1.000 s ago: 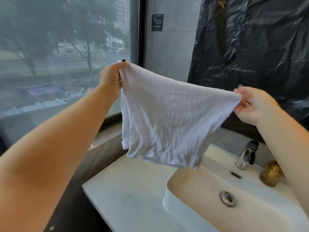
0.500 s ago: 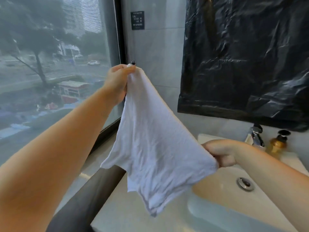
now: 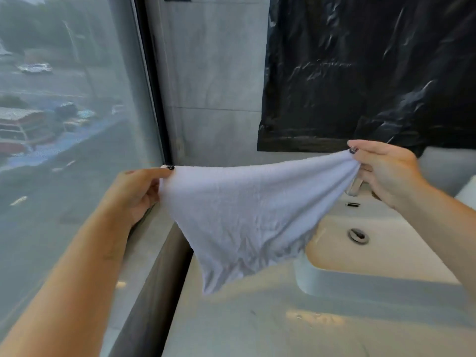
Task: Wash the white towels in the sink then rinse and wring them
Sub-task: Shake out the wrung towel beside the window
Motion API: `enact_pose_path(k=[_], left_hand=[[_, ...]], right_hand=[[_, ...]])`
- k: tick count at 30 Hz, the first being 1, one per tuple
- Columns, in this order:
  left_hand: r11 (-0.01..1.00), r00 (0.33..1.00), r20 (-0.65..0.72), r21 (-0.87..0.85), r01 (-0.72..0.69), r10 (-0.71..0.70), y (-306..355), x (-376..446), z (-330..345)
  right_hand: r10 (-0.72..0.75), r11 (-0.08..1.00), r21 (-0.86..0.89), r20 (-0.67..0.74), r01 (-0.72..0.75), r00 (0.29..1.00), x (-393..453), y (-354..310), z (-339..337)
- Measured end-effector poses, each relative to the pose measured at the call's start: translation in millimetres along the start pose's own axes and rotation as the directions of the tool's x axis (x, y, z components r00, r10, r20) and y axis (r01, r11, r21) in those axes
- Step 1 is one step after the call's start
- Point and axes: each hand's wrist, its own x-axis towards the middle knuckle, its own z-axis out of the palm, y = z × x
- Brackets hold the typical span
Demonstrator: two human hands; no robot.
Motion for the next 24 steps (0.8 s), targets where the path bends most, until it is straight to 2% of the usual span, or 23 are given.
enact_pose_path(k=[2, 5, 9, 11, 13, 15, 18, 21, 24], left_hand=[[0.996, 0.998, 0.022, -0.064, 0.06, -0.059, -17, 1, 4], [0.981, 0.992, 0.029, -0.142, 0.129, -0.126, -32, 5, 9], [0.976, 0.994, -0.007, -0.193, 0.104, -0.108, -37, 7, 8], [0.977, 0.999, -0.01, -0.208, 0.049, -0.053, -40, 5, 6], [0.978, 0.999, -0.019, -0.204, -0.034, 0.031, -43, -3, 10], [0.979, 0.992, -0.017, -0.162, -0.124, 0.123, -44, -10, 14], [0.971, 0.972, 0.059, -0.08, -0.223, 0.228, -38, -13, 17], [0.941, 0.942, 0.129, 0.103, -0.323, 0.309, -23, -10, 19], [0.853, 0.901, 0.165, 0.291, -0.433, 0.401, -7, -4, 23]], right_hand=[[-0.07, 0.989, -0.127, 0.042, 0.075, 0.997, -5, -8, -1], [-0.061, 0.934, -0.338, 0.168, 0.116, 0.984, -16, -17, -3], [-0.116, 0.821, -0.527, 0.223, 0.22, 0.968, -24, -20, -12], [-0.168, 0.71, -0.651, 0.216, 0.27, 0.962, -23, -21, -17], [-0.205, 0.513, -0.804, 0.227, 0.302, 0.952, -20, -20, -21], [-0.202, 0.354, -0.883, 0.251, 0.309, 0.947, -21, -18, -19], [-0.178, 0.306, -0.914, 0.22, 0.267, 0.959, -20, -15, -15], [-0.033, 0.272, -0.941, 0.202, 0.203, 0.979, -15, -17, -19], [-0.025, 0.181, -0.914, 0.364, 0.363, 0.931, -15, -23, -27]])
